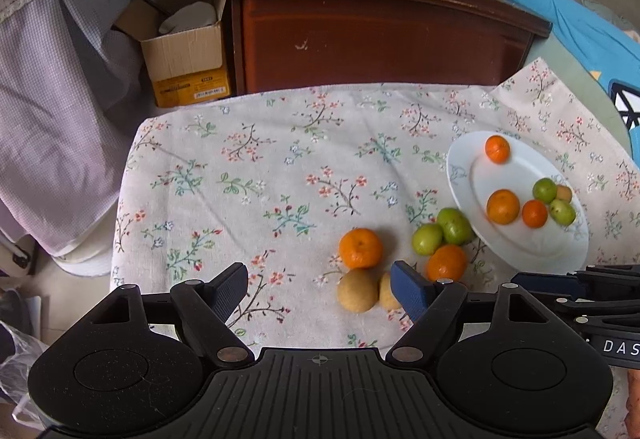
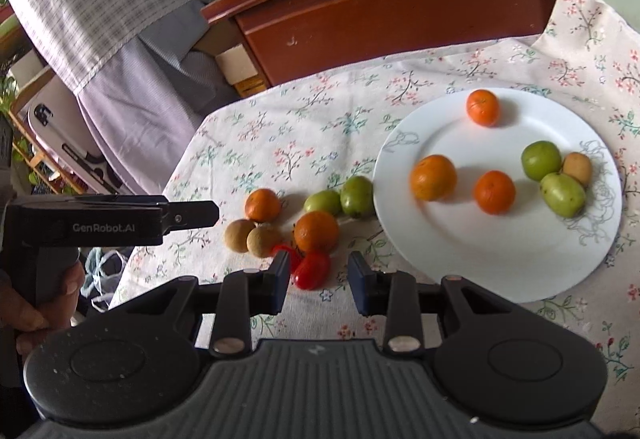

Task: Organize fruits
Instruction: 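Withdraw both tools from the plate toward the remaining fruit, then grasp a brown round fruit with the left tool while the right tool grasps a red cherry tomato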

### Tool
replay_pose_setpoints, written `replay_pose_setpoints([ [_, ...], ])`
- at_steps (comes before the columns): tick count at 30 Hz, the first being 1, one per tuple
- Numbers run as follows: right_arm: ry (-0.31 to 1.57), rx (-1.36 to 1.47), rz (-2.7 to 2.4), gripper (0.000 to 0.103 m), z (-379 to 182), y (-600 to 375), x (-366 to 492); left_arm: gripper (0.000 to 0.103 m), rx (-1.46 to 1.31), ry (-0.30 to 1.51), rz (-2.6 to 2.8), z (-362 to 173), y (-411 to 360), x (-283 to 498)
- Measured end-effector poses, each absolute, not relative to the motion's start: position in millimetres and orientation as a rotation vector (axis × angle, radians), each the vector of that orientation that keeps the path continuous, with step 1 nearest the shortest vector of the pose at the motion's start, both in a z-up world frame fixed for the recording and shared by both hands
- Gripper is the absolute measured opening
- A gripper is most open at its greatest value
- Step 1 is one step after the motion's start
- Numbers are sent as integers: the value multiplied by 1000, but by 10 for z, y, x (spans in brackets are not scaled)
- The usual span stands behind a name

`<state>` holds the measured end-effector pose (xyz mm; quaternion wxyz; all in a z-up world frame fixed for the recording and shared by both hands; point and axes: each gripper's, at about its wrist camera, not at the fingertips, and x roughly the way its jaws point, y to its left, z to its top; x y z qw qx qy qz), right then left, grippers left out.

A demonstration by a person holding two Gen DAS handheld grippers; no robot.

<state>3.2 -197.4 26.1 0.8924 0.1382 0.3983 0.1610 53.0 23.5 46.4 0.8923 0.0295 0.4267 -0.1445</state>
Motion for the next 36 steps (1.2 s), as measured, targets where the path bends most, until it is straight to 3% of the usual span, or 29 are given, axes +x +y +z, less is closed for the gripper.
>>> replay_pose_setpoints([
  [5, 843, 251, 349, 33, 177, -1901, 40, 76, 54, 897, -305, 366, 258, 543],
  [13, 862, 220, 374, 33, 74, -1838, 86, 63, 105, 915, -344, 241, 243, 532],
  [31, 825, 153, 370, 33, 5, -1730, 143, 61, 162, 908, -412, 82, 38, 575],
  [36, 816, 148, 359, 28, 1, -1730, 145, 48, 162, 884, -422, 84, -13, 561],
])
